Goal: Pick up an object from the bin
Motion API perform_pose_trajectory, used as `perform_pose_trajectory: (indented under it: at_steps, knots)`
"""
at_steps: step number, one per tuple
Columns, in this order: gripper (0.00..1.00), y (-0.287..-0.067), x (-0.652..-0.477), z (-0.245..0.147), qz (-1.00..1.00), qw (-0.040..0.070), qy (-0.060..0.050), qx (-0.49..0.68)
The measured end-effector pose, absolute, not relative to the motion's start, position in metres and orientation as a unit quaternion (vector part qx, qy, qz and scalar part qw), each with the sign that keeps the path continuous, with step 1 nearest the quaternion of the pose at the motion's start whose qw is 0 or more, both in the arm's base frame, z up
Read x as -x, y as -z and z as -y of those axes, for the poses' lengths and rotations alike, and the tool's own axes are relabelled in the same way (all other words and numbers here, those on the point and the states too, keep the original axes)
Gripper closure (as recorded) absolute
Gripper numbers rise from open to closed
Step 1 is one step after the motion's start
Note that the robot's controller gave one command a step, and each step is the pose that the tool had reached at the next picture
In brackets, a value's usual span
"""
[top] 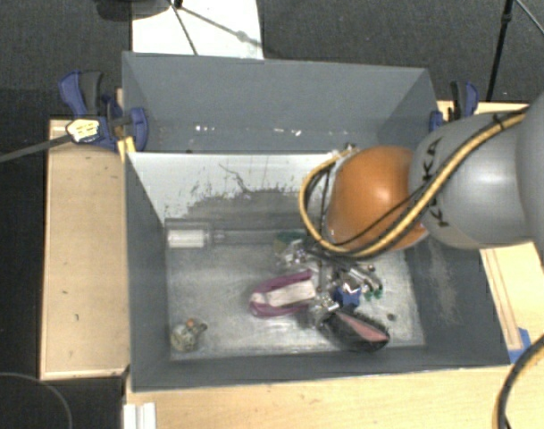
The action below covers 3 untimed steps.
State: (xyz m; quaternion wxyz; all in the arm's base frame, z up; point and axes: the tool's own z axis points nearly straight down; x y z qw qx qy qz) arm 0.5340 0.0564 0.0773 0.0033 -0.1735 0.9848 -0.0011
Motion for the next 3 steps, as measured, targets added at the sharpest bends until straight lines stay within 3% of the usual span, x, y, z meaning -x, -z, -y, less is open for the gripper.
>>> perform_pose_trajectory:
  at_steps: [1, 2, 3]
  knots:
    - [1.00, -0.078, -0.533, -0.061, -0.985, 0.004, -0.001, 0.173]
    - [1.00, -0.184, -0.546, -0.110, -0.922, 0.003, 0.000, 0.387]
    - [1.00, -0.225, -0.548, -0.117, -0.929, 0.003, 0.000, 0.371]
